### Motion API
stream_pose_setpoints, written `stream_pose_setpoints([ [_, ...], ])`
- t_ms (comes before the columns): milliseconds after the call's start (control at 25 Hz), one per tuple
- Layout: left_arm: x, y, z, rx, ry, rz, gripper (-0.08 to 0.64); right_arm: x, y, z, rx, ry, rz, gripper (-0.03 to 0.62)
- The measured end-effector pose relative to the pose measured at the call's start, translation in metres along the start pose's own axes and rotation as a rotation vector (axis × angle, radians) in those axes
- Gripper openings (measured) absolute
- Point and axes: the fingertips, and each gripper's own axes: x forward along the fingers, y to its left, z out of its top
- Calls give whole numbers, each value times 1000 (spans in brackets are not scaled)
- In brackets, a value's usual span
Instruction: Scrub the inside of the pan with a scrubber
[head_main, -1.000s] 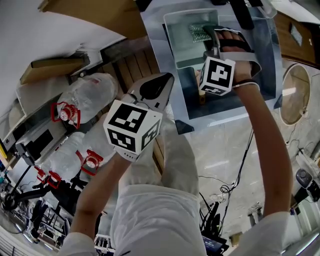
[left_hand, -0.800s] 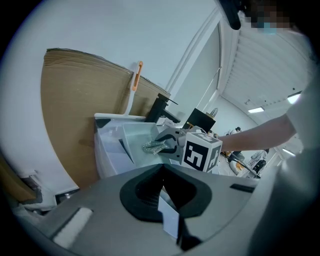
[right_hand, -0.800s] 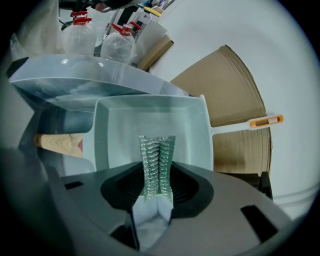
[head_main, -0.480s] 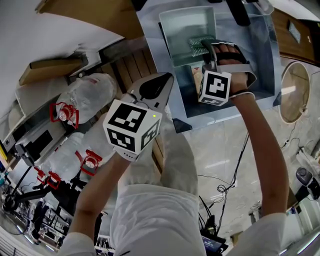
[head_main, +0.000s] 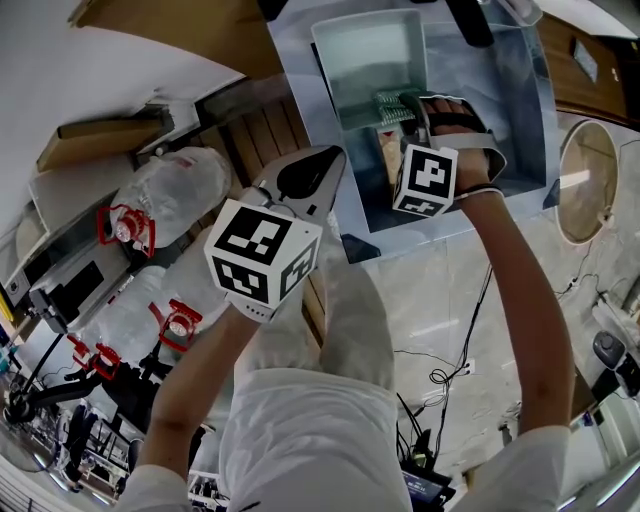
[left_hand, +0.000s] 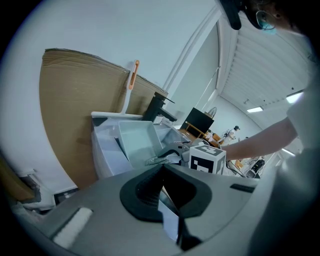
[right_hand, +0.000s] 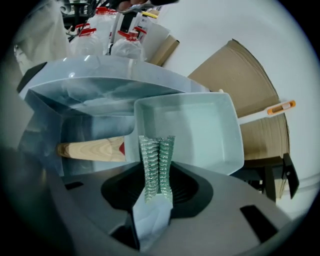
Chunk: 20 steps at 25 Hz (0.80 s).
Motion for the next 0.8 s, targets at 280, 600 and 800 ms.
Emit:
stream_pose_setpoints([
  [280,-3,-2,1,2,-5,-4,5,-3,-5,0,303,-18,68,126],
  [600,-11,2,0,-11,-10,-5,5,-2,-27,-10,987,-67,163,127],
  [800,-14,6,1,-9,-14,-8,5,-2,-37,-31,1393,-52,90,127],
])
